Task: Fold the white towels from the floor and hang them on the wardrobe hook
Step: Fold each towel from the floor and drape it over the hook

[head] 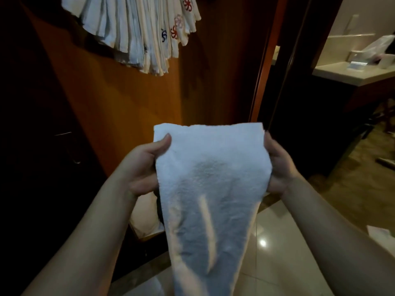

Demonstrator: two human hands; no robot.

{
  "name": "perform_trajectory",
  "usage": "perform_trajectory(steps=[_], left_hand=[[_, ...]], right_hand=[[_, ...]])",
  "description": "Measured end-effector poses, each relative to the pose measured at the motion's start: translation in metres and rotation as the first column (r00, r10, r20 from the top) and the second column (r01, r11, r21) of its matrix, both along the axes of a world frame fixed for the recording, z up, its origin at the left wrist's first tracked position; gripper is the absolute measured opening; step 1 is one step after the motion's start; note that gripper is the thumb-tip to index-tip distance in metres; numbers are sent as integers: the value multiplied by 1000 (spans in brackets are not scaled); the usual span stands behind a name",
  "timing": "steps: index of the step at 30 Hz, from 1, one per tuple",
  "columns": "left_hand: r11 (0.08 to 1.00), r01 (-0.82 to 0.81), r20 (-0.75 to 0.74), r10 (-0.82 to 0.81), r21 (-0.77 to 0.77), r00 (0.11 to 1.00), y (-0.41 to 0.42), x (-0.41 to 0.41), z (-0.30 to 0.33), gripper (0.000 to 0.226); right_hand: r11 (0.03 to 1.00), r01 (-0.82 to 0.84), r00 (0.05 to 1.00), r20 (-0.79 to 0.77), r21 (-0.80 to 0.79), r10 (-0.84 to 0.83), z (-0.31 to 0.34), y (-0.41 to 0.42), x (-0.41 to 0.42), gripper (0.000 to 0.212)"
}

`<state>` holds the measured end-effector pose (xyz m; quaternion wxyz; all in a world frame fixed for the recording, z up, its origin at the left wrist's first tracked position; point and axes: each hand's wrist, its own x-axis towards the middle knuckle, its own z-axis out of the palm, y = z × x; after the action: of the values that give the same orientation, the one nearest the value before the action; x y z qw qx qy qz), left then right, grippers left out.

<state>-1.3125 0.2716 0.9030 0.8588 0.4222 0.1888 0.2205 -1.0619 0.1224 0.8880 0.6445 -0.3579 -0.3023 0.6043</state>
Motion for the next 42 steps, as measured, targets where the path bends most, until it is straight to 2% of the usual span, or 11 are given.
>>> perform_trajectory(steps=[5,10,11,14,20,26,29,32,35,39,42], left_hand=[[1000,-13,-92,15,13,996,8,0,-29,46],[954,-148,-246,213,260,946,28,-3,-52,42],[939,-166,-248,245,301,937,30,-2,-56,38],[893,-260,-232,359,368,904,27,3,-67,26],[665,-495,-205,689,559,695,-54,38,-75,24],[709,-493,-161,638,505,753,-97,56,-74,15],[727,-504,-142,624,467,768,-91,52,-68,22],[688,-566,-89,668,454,739,-82,46,-62,29],[674,-540,-56,649,504,758,-81,44,-56,20],[731,-441,-74,553,521,830,-94,54,-54,9],[795,-388,-57,465,466,884,-96,53,-53,30]], right_hand=[[984,-132,991,-45,-117,127,-49,3,4,58],[988,39,991,135,-152,-18,-68,22,-1,48],[981,125,958,275,-149,-80,-68,25,-4,49],[937,343,702,682,-69,-207,-67,27,-19,46],[827,561,591,701,-2,-400,-78,26,-83,43],[908,419,754,562,-14,-339,-71,26,-112,19],[926,377,834,435,-3,-338,-65,25,-105,33],[871,491,826,325,-12,-461,-54,25,-97,35],[868,494,787,399,51,-471,-48,23,-97,41],[949,295,812,496,109,-309,-52,20,-108,33],[978,191,843,496,90,-210,-51,19,-101,31]])
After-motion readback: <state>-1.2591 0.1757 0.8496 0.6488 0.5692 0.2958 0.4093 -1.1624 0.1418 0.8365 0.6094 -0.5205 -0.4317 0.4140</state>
